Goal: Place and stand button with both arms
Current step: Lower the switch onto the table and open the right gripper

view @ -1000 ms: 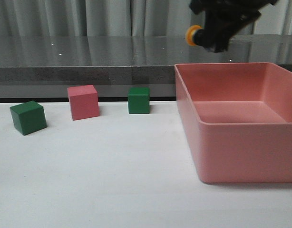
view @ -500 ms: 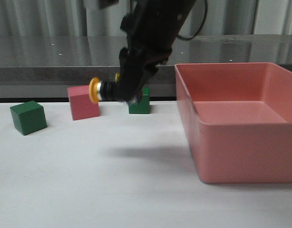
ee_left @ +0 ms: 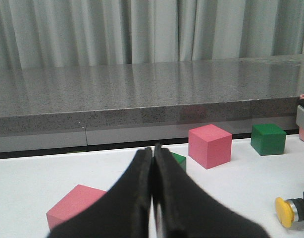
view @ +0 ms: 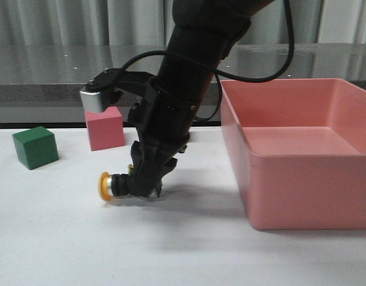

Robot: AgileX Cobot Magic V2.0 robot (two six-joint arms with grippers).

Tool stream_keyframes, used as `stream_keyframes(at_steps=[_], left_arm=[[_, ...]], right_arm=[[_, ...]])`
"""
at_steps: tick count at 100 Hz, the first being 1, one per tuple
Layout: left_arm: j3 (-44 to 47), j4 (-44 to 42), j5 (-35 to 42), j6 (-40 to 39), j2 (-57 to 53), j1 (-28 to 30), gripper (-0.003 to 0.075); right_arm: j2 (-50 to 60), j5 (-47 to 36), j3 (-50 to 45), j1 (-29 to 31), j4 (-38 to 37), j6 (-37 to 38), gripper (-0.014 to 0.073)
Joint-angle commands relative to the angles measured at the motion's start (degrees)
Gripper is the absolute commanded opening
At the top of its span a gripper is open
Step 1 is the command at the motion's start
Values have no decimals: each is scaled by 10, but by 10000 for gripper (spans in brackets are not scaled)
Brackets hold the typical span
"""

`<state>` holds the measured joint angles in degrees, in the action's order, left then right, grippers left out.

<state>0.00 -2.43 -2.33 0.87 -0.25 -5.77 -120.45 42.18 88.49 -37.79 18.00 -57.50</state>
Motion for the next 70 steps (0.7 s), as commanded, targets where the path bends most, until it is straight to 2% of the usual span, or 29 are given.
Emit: stream_keyframes(at_steps=[1, 11, 23, 35, 48, 60, 67, 70], left_arm=[[25, 6, 45, -3, -18, 1, -20], [25, 6, 45, -3, -18, 1, -20], [25, 6, 45, -3, -18, 1, -20], [25, 6, 45, -3, -18, 1, -19], [25, 6, 45, -3, -18, 1, -19], [25, 6, 45, -3, -18, 1, -20], [25, 6, 45, -3, -18, 1, -20], [25, 6, 45, -3, -18, 1, -20]], right_arm=[[31, -15, 21, 2, 14, -8, 50], [30, -15, 21, 2, 14, -7, 204], [32, -11, 21, 2, 14, -6, 440], [38, -7, 23, 4, 14, -3, 577], [57, 21, 37, 10, 14, 1, 594], [88, 62, 68, 24, 10, 50, 582], [108, 93, 89, 40, 8, 96, 524], [118, 106, 98, 48, 8, 115, 469]])
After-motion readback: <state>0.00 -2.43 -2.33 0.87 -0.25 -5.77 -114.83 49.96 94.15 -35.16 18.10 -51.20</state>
